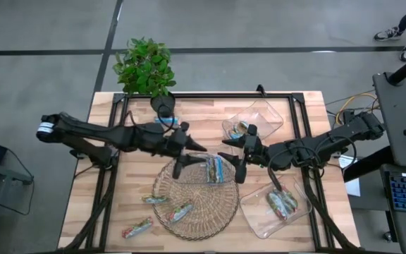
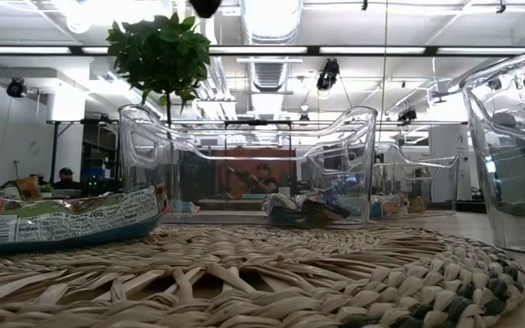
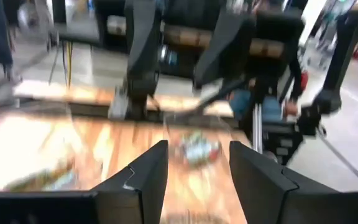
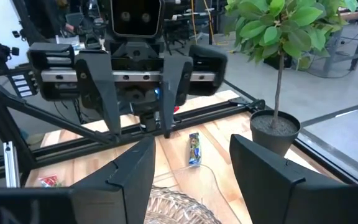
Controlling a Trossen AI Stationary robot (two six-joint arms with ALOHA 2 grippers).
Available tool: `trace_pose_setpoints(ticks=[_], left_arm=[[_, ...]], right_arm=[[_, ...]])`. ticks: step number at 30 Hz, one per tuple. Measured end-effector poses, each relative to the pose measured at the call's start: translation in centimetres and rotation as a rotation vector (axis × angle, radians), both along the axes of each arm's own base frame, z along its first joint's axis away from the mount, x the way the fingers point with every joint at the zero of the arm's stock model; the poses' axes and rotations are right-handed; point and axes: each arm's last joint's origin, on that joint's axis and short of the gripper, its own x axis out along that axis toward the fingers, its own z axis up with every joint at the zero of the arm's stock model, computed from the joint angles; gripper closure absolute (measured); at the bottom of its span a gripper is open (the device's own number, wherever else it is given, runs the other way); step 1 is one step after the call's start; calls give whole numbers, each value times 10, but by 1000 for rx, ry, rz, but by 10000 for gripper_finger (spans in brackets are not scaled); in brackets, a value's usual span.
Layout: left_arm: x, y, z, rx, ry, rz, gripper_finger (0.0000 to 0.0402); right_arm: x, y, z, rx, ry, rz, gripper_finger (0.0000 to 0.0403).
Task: Pick and place Granola Bars by type
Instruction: Put the red granola bar into the bottom transparent bin
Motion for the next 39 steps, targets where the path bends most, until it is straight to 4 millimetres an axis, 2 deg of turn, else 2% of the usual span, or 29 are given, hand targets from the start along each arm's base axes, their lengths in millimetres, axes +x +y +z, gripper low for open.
trace_pose_setpoints(ticks=[11,17,24,29,39], left_arm=[[-42,-18,-3,-86,256,10,249],[-58,-41,-8,-137,339,23,249],[-74,-69,-21,-189,444,122,248],[-77,-92,-35,-238,492,150,248],[-66,-125,-84,-341,714,293,248]], right_arm=[[0,0,0,-22,8,4,206],[0,-1,0,-23,11,12,206],[1,-2,0,-23,10,10,206],[1,-2,1,-21,7,12,206],[1,-2,1,-30,10,18,206]])
